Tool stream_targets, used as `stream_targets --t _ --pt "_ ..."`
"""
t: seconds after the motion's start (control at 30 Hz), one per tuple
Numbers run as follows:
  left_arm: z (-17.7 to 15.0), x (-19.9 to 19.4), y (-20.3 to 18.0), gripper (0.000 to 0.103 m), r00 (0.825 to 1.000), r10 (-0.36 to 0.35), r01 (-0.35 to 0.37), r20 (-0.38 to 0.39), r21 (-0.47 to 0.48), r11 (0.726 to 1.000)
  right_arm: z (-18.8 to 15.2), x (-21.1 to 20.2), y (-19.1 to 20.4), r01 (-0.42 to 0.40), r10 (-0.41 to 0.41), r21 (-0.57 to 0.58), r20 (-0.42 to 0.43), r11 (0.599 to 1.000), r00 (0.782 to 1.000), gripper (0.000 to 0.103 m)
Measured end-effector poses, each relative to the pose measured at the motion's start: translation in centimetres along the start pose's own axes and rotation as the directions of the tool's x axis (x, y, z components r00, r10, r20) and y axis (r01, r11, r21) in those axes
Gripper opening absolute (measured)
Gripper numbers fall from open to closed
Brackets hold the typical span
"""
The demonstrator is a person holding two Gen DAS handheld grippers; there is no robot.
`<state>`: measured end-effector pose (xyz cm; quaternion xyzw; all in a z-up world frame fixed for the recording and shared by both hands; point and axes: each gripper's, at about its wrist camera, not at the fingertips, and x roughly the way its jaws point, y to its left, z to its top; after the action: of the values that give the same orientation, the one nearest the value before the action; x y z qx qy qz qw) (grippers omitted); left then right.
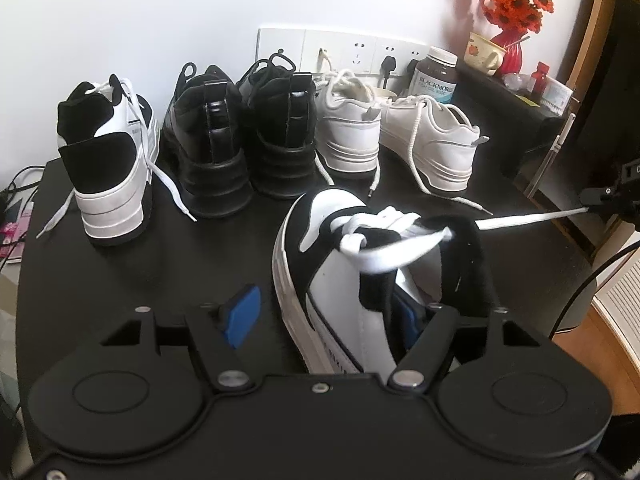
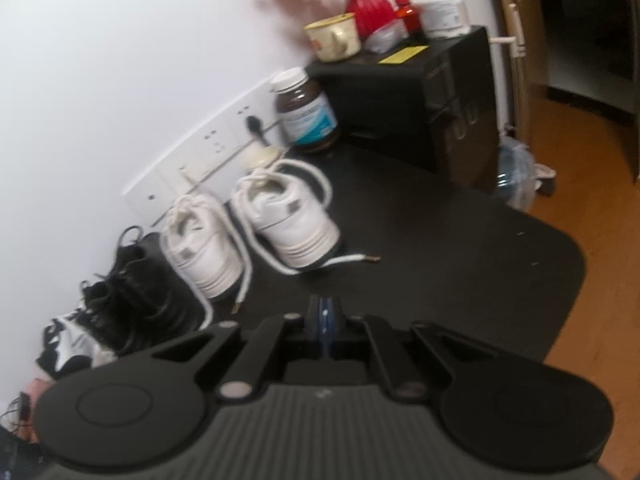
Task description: Lace up shoes with both hands
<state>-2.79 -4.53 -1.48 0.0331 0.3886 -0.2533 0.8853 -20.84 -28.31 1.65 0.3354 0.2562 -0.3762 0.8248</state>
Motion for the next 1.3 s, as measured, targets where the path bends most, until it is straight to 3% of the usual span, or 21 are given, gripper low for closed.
stream_targets --t 0.3,0.53,0.73,0.83,0.87,1.0,1.07,1.17,1.3 --pt "0.0 0.3 0.5 0.074 1.0 -0.012 0.012 -0.006 -0.005 1.0 -0.2 -0.1 -3.0 0.133 -0.133 0.013 -0.009 0.991 0.991 0.002" --pt "0.0 0.3 0.4 0.075 1.0 -0.002 0.002 -0.004 -0.003 1.0 -0.9 -0.5 -4.6 0.174 -0.174 0.017 -0.041 0.985 0.984 0.002" --pt "0.0 0.2 0.5 0.077 1.0 0.014 -0.014 -0.005 -0.009 1.0 -2.1 -0.3 -5.5 0.153 -0.152 -0.003 -0.154 0.988 0.976 0.002" --pt "0.1 0.2 0.5 0.078 1.0 0.027 -0.027 -0.002 -0.008 1.0 -3.4 0.4 -5.8 0.061 -0.071 -0.04 -0.329 0.997 0.942 0.002" --pt "0.2 0.2 0.6 0.078 0.999 0.033 -0.033 -0.002 -0.007 0.999 -4.0 0.6 -5.9 0.018 -0.032 -0.039 -0.392 0.999 0.919 0.002" --pt "0.6 0.5 1.3 0.078 0.997 0.08 -0.08 -0.008 -0.017 0.997 -6.8 0.9 -5.6 -0.182 0.133 -0.024 -0.591 0.983 0.795 0.002" --pt "1.0 0.7 1.9 0.078 0.994 0.11 -0.111 -0.018 -0.026 0.994 -7.9 1.2 -5.3 -0.23 0.162 -0.029 -0.626 0.973 0.763 0.003" --pt "1.7 1.1 2.4 0.078 0.988 0.149 -0.15 -0.034 -0.013 0.989 -8.9 2.3 -5.3 -0.24 0.166 -0.03 -0.639 0.97 0.751 0.008" --pt "2.7 1.5 2.9 0.078 0.985 0.163 -0.163 -0.062 0.01 0.987 -9.3 3.6 -5.2 -0.239 0.133 -0.089 -0.626 0.967 0.768 0.018"
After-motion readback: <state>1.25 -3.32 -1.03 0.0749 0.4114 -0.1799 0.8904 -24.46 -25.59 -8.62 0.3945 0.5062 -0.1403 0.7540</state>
